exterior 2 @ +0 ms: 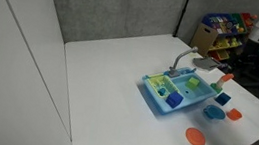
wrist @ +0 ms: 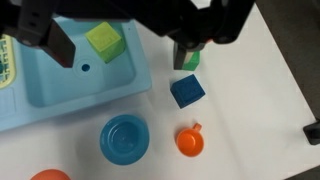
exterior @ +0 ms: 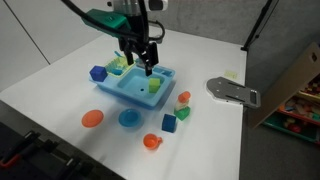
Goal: Put the orange object on top of the light green block
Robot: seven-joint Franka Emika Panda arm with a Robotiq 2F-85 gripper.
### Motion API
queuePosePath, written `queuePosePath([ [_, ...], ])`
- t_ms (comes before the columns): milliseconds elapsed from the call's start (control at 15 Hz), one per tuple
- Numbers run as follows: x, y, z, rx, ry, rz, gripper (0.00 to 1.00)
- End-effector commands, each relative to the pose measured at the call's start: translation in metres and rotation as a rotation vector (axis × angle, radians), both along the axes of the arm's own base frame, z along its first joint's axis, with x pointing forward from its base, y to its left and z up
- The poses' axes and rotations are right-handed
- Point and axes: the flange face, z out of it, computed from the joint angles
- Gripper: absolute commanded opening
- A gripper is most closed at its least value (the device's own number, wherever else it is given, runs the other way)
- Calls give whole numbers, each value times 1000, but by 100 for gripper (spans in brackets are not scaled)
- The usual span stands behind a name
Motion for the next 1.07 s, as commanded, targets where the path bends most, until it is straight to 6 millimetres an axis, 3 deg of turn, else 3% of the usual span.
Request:
queuePosePath([
  [0, 19, -19, -11, -5, -43, -29, 100],
  [533, 48, -58, -39, -7, -123, -133, 100],
  [1000, 51, -109, -54, -61, -171, -248, 100],
])
